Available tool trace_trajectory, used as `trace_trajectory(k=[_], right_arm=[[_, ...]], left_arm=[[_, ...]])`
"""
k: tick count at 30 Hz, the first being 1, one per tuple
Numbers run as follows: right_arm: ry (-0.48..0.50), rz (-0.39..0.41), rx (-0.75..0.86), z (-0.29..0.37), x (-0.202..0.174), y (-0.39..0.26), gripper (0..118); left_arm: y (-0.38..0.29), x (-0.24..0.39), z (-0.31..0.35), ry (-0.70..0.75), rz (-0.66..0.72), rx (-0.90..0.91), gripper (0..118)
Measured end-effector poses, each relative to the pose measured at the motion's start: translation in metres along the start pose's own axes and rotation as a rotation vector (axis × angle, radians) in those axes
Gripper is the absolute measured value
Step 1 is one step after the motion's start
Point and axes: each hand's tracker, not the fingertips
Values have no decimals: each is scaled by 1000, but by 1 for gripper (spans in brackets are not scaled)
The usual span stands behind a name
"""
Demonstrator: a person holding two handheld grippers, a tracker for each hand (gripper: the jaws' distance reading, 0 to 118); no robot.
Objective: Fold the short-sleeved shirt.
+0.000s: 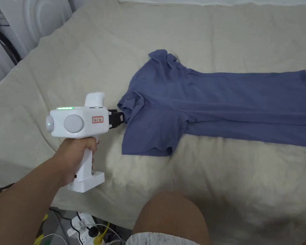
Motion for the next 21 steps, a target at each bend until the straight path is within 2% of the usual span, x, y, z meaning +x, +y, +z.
trace_trajectory(k=[2,5,8,10,12,13,15,17,19,21], right_arm=[[-12,-6,-2,-4,5,1,1],[-20,-24,-6,-6,8,-1,1],[-30,-25,-12,-8,9,-2,1],[-29,-30,-15,-10,11,-2,1],[-29,-25,-19,-12,11,-3,1],[-29,-23,-21,-13,11,-2,1],[-27,-26,-22,-16,12,-1,1],[-22,-33,-20,-17,11,-1,1],[-14,-32,-22,-19,9,1,1],[-13,-14,-23,-18,8,3,1]], left_arm=[[3,-4,-3,3,-3,2,10],[9,-9,-3,-65,42,4,26],[14,-12,-5,-71,25,-12,29],[21,-10,6,-145,39,9,34],[26,-10,8,-160,39,-11,54],[28,-9,2,-172,28,-37,59],[30,-1,-5,-159,-61,-112,61],[29,6,-14,-85,-149,-148,61],[33,-1,-17,-91,-96,-156,62],[36,-3,-14,-33,-96,-113,62]])
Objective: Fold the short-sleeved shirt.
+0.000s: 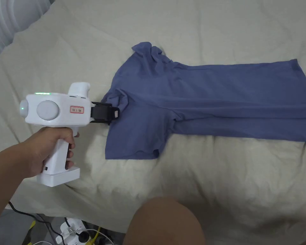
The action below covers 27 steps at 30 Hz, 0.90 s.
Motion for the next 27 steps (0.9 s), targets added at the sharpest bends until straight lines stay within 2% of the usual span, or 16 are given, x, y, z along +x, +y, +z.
trace_trajectory(k=[2,5,6,10,14,19,20,21,22,23,25,27], right_arm=[[4,1,2,1,4,2,1],[6,-4,12,-1,16,6,1],[4,-5,12,-1,14,6,1],[0,-14,12,-1,11,6,1],[5,-4,7,0,2,6,1],[6,-3,2,0,1,6,1],[3,-3,2,0,1,5,1],[2,-4,3,0,1,5,1],[4,-6,4,0,-1,6,1],[5,-7,4,1,-4,6,1],[5,-3,3,1,-5,6,1],[6,-2,2,-1,1,7,1]], left_arm=[[3,-10,0,-28,46,-22,63],[1,-8,-1,15,16,-37,69],[1,-12,-3,-26,53,-49,69],[-1,-2,-13,-75,53,-102,69],[-2,4,-27,-43,40,-135,70],[7,1,-29,-63,94,-138,68],[8,1,-29,-54,87,-147,66],[9,2,-29,-37,80,-147,51],[10,3,-28,16,48,-130,19],[10,2,-27,-11,67,-134,11],[11,2,-26,-38,107,-146,10],[13,7,-22,-32,72,-133,9]])
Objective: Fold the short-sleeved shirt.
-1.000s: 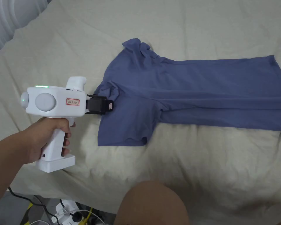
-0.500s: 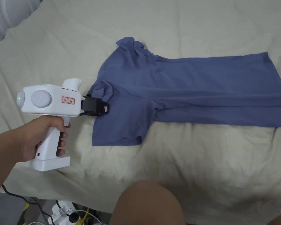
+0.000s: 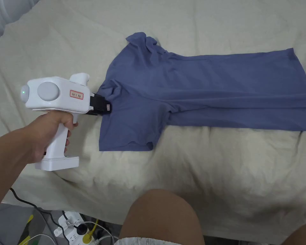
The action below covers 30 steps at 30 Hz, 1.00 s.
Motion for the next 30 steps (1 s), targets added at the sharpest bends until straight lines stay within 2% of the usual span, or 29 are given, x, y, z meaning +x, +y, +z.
trace_trajectory(k=[9,15,17,19,21,24,25,26,27,28,30], right_arm=[[58,15,-8,-21,0,10,1],[69,16,-17,-51,-4,17,0],[77,41,-41,-62,-7,21,0],[63,115,-58,-74,-9,24,0],[57,112,-67,-85,-8,27,0],[12,153,-69,-100,-6,30,1],[5,161,-73,-105,-6,32,8],[9,153,-84,-109,-4,33,27],[0,149,-110,-115,-3,33,58],[-14,167,-134,-119,-3,31,69],[-55,219,-140,-126,-3,29,68]], left_arm=[[16,4,27,-127,38,64,7],[15,9,25,-130,38,63,6],[13,5,21,-122,32,72,6],[13,1,18,-137,48,64,6],[11,0,14,-130,46,60,6],[9,1,13,-128,47,57,6],[9,2,13,-127,48,60,6],[9,2,13,-126,47,61,6],[9,2,13,-127,47,60,6],[10,1,12,-127,45,60,6],[10,0,12,-125,44,57,6]])
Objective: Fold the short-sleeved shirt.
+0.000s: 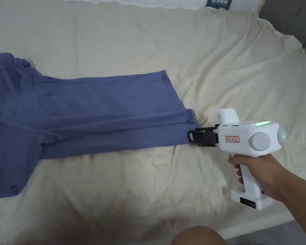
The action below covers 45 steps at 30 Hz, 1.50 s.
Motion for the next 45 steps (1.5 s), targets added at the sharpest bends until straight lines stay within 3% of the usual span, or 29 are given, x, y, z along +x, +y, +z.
trace_trajectory(k=[3,7,8,10,12,15,22,30,45], right_arm=[[10,-9,-13,-9,1,-3,68],[-5,52,-13,-11,-2,-3,63],[-12,65,-9,-10,-4,-2,56],[-6,99,-2,-8,-8,-3,23],[-44,166,-4,-7,-11,-3,16],[-27,138,14,-1,-10,-2,4],[3,132,63,18,-16,4,3],[88,4,132,52,-13,14,2],[110,-28,167,101,-25,-1,2]], left_arm=[[0,-1,0,5,-7,0,6],[0,-1,0,7,-8,-2,6],[0,-2,0,6,-6,-3,6],[-1,-2,0,8,-8,-2,6],[-2,-1,0,11,-12,-2,6],[-2,0,1,9,-8,2,6],[-5,3,9,-13,-2,13,6],[-6,1,33,-63,24,47,6],[-29,-2,76,-114,79,89,6]])
